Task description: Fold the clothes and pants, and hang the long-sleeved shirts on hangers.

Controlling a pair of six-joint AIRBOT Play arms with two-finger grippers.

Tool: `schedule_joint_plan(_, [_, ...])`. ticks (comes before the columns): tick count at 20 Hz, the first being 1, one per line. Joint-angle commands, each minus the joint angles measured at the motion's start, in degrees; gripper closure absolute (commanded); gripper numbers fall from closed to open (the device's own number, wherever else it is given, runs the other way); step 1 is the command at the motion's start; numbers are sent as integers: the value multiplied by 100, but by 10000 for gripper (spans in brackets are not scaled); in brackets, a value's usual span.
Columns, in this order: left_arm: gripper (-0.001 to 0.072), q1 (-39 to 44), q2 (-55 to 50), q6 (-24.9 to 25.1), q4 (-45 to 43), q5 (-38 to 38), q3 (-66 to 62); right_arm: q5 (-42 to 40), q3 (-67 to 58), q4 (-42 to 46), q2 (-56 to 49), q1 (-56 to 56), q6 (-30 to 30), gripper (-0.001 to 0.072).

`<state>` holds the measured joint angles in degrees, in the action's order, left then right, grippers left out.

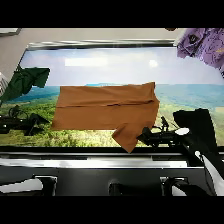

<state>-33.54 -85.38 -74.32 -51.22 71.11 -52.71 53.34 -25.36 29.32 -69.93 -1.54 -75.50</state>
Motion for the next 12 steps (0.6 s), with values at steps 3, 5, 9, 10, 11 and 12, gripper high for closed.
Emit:
schedule_joint_plan(3, [67, 258, -361, 236, 225, 11, 48, 118, -4, -39, 7, 7, -39, 685])
schedule_joint_plan(5, [119, 367, -476, 236, 304, 37, 48, 122, -4, -37, 20, 7, -44, 685])
schedule_joint_plan(9, [687, 468, -490, 138, 470, 50, 44, -28, -4, -7, 426, 7, -44, 685])
schedule_joint_plan(10, [688, 457, -463, -33, 525, 92, 31, -61, -4, -4, 592, 7, -68, 685])
schedule_joint_plan(11, [688, 459, -404, -236, 522, 162, -7, -72, -4, 35, 791, 7, -160, 686])
schedule_joint_plan(12, [689, 466, -304, -352, 518, 243, -26, -48, -4, 149, 1016, 7, -330, 686])
